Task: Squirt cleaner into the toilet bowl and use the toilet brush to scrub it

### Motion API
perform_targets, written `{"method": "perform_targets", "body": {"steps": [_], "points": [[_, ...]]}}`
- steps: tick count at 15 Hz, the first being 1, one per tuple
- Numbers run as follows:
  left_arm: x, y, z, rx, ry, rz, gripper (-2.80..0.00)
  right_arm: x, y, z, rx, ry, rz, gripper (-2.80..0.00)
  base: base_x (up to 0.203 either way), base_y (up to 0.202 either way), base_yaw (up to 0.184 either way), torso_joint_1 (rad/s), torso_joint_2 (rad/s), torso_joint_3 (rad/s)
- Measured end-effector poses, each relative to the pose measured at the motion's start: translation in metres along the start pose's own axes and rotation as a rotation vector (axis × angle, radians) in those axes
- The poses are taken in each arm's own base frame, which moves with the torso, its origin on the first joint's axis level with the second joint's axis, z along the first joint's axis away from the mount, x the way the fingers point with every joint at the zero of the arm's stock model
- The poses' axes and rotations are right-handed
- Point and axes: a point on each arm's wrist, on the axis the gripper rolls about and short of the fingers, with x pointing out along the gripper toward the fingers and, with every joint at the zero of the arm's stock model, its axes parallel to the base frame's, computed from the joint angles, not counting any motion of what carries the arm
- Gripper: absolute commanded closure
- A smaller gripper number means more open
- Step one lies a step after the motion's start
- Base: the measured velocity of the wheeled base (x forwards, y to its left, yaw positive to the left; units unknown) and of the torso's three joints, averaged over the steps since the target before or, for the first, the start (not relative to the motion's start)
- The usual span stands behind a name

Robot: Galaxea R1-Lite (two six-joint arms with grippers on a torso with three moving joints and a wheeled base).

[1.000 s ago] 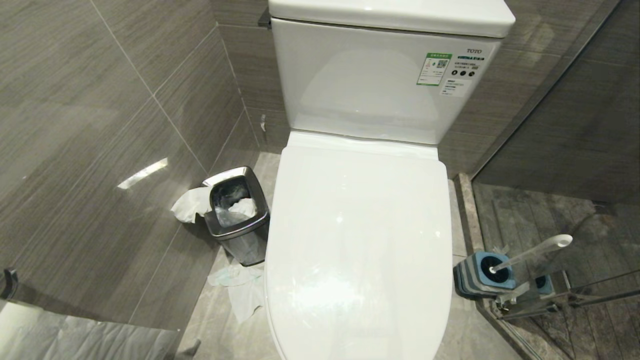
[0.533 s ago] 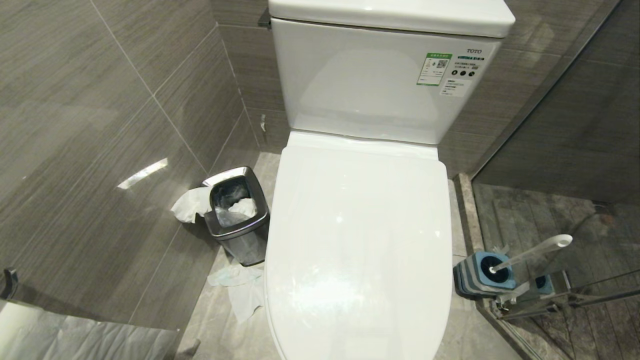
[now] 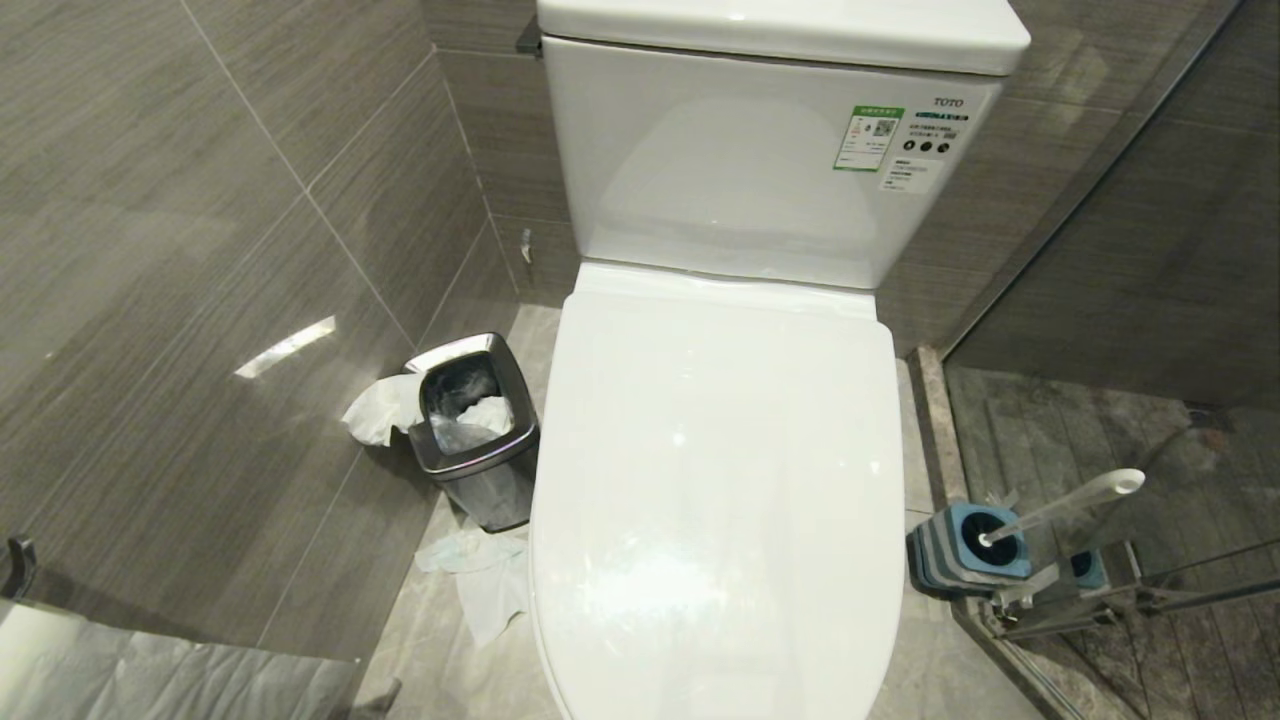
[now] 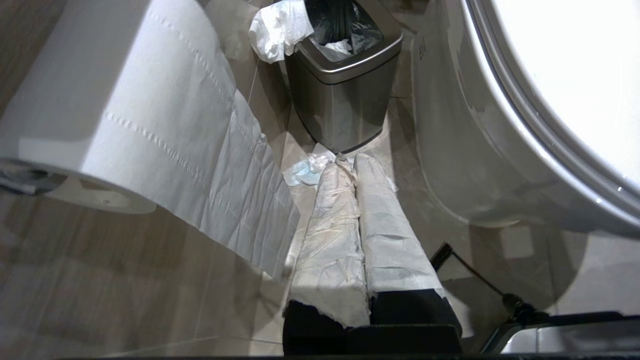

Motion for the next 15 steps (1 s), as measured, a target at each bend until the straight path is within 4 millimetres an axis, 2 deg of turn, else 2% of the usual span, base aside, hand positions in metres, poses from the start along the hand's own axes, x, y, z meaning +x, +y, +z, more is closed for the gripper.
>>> {"method": "perform_targets", "body": {"steps": [15], "points": [[0.0000,0.0003,0.0002,-0.019,-0.002,0.012,0.00,0.0000,0.0000,0.0000,-0.002,0.000,0.001,0.00,0.000,0.000,0.000,0.000,0.00,0.000]]}}
